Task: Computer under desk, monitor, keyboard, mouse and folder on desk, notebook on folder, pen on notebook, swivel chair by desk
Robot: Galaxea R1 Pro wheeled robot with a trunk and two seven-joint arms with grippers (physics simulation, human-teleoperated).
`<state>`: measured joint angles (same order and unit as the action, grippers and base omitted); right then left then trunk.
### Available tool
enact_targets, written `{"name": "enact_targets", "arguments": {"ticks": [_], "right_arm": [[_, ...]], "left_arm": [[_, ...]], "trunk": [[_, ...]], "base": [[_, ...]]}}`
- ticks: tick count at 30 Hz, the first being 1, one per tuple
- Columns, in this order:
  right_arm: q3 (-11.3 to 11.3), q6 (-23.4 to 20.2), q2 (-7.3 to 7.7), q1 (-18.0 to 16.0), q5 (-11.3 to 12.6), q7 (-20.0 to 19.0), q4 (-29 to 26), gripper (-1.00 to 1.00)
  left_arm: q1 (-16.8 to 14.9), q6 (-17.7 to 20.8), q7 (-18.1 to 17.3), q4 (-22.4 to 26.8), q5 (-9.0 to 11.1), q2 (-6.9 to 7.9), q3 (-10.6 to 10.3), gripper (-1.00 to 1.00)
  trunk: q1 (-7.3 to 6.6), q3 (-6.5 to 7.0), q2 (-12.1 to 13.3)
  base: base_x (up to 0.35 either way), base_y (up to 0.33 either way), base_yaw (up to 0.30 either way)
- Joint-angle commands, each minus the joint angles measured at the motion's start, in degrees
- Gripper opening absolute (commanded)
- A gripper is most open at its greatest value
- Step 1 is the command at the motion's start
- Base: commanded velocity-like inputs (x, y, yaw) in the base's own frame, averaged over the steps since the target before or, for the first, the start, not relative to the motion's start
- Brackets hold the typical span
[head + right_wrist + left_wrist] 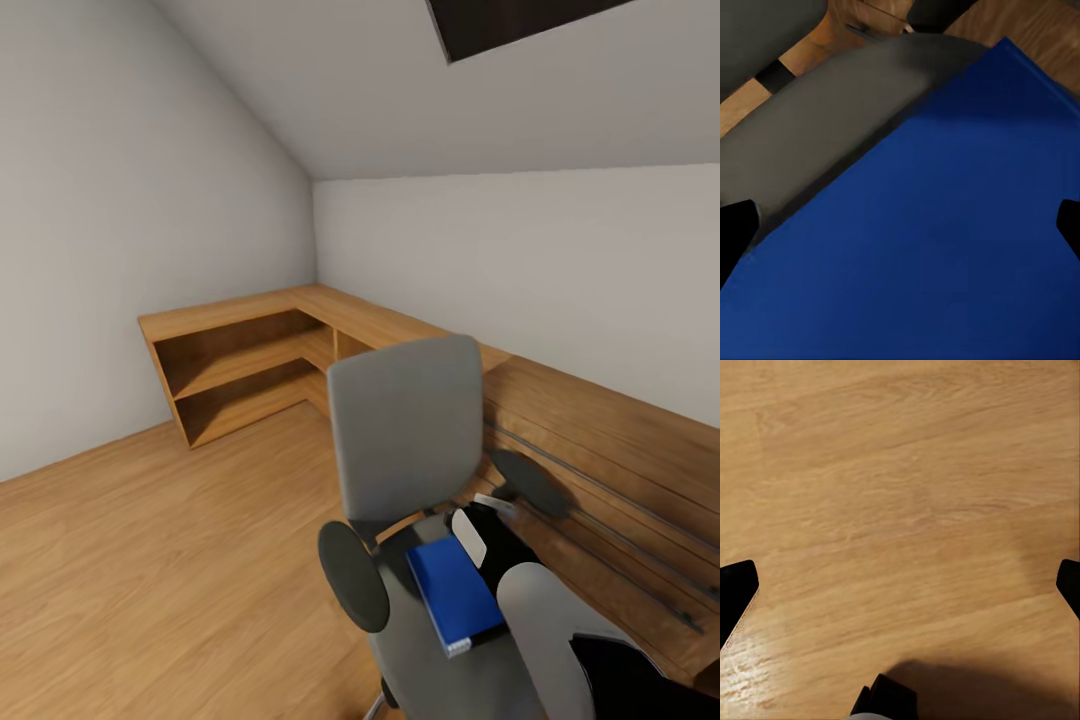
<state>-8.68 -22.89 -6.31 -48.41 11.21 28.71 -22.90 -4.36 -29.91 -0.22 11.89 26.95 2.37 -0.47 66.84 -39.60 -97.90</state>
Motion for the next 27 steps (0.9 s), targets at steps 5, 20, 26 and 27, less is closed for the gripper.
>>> {"name": "enact_targets", "arguments": {"ticks": [5, 20, 26, 27], "right_arm": [[0.0, -0.1, 0.05, 0.0, 0.6, 0.4, -0.2, 1.00], [0.0, -0.1, 0.25, 0.0, 0.6, 0.4, -0.2, 1.00], [-0.1, -0.1, 0.32, 0.0, 0.6, 0.5, -0.2, 1.00], [-0.1, -0.1, 0.32, 0.0, 0.6, 0.5, -0.2, 1.00]], "left_arm": [[0.0, -0.1, 0.0, 0.0, 0.1, 0.01, -0.1, 1.00], [0.0, -0.1, 0.0, 0.0, 0.0, 0.00, -0.1, 1.00], [0.0, -0.1, 0.0, 0.0, 0.0, -0.07, -0.1, 1.00], [0.0, -0.1, 0.0, 0.0, 0.0, -0.07, -0.1, 1.00]], "trunk": [[0.02, -0.06, 0.0], [0.02, -0.06, 0.0], [0.02, -0.06, 0.0], [0.02, -0.06, 0.0]], "base": [[0.117, 0.083, 0.000], [0.066, 0.015, 0.000], [0.014, 0.002, 0.000], [0.004, 0.001, 0.000]]}}
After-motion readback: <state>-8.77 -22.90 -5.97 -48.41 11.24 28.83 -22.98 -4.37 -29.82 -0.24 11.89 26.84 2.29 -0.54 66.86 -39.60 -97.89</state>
